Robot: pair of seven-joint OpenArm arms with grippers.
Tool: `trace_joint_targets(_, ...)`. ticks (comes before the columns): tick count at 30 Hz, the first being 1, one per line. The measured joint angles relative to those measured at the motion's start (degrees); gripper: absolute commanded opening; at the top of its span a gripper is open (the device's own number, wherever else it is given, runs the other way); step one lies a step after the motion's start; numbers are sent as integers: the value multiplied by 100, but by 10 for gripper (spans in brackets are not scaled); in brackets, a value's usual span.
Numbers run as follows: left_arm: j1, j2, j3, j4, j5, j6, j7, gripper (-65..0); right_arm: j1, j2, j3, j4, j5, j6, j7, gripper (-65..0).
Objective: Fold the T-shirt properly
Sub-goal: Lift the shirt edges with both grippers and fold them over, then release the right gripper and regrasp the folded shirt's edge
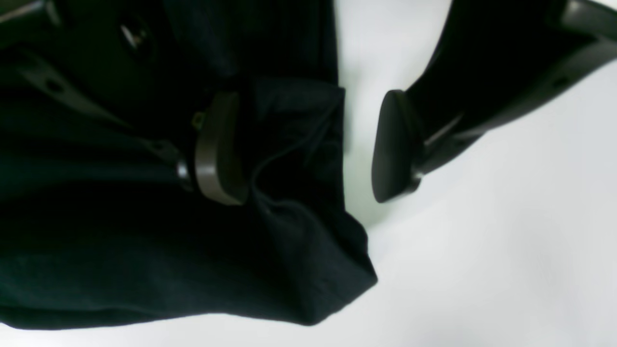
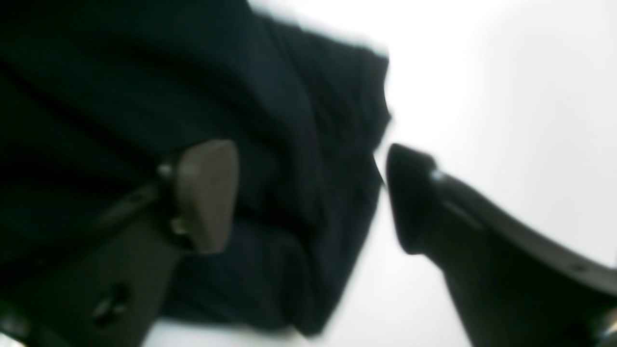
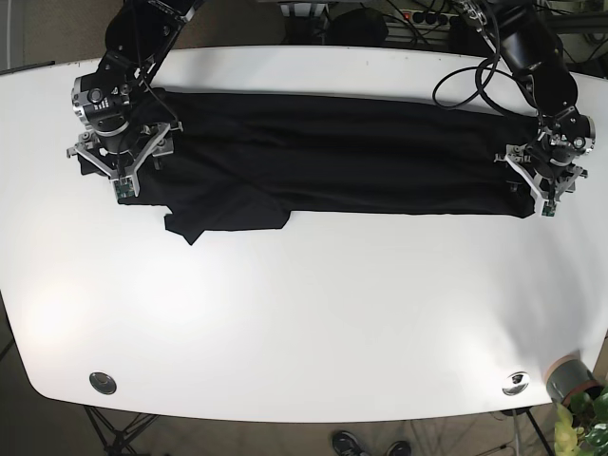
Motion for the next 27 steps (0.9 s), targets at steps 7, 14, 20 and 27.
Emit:
trace_joint_targets(7,9,-138,4,828,-308,-22,111,-267,658,151,-13,-229,575,9,-304,-132)
trace_joint_targets(14,212,-90,22,1257,-599,-37,109,-267,1360,365,-542,-1263,1110,26,-575,-133)
trace_joint_targets(20,251,232,140,1281,-577,-7,103,-267,1746,673,-522,-2203,1460,0,-612,-133)
trace_joint_targets(27,365,313,476,1001,-573,-39,127,-267,2065,732,-503,-3150,1419,-24,-605,-133)
